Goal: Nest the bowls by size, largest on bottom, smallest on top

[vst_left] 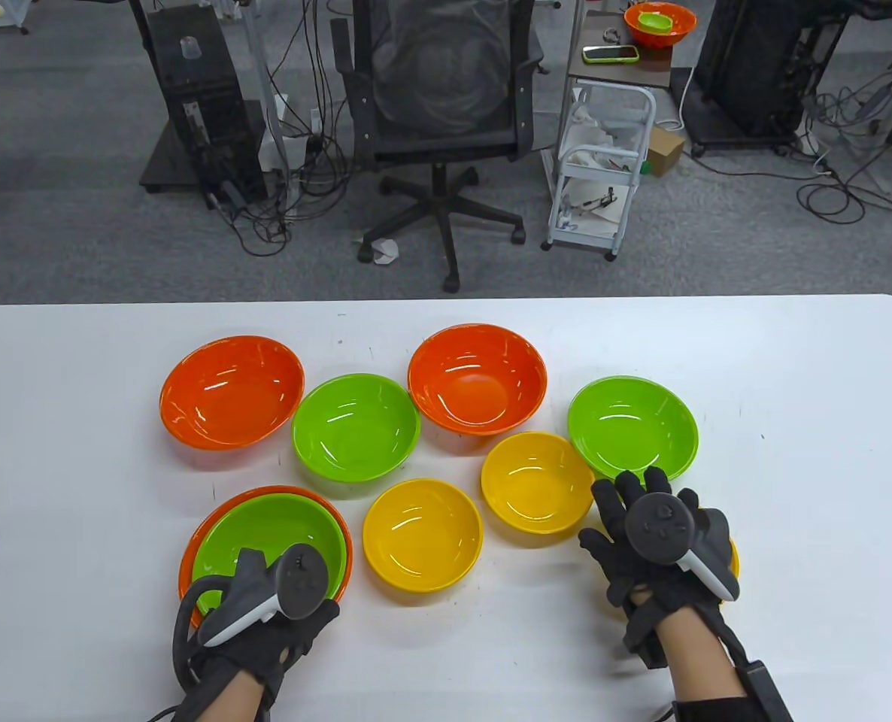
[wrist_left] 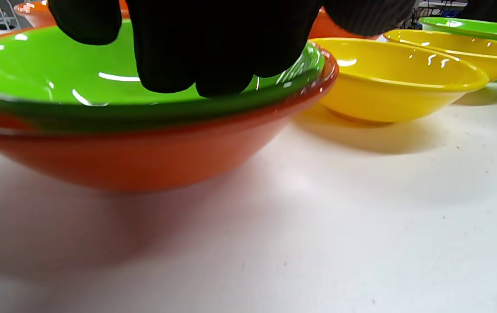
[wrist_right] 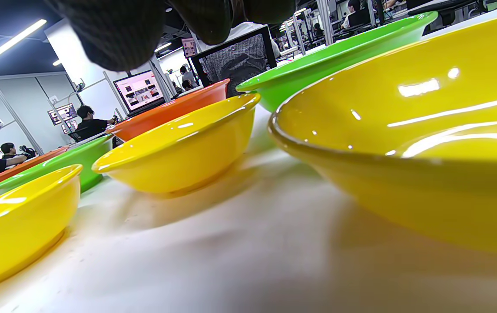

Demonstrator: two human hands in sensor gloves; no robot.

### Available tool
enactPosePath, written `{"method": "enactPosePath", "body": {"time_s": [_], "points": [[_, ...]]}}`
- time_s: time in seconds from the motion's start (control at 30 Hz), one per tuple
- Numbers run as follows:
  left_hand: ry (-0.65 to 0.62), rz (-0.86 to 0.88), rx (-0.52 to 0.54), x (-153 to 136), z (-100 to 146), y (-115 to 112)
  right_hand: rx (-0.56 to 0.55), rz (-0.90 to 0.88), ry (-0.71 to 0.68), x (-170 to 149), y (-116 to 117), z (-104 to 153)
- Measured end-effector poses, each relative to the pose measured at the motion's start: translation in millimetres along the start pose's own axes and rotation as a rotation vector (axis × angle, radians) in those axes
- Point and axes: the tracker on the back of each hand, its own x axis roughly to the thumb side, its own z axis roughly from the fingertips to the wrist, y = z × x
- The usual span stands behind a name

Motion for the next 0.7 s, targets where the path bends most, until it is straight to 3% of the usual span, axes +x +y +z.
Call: {"method": "enactPosePath", "body": {"time_s": [0.3, 0.7], "points": [[-0.04, -0.043, 0.099, 25, -5, 24, 0.005, -0.004, 0.001, 0, 0, -1], [-0.204, -0.127, 0.107, 107, -27, 22, 0.001, -0.02, -0.006, -2, -1, -1]]}}
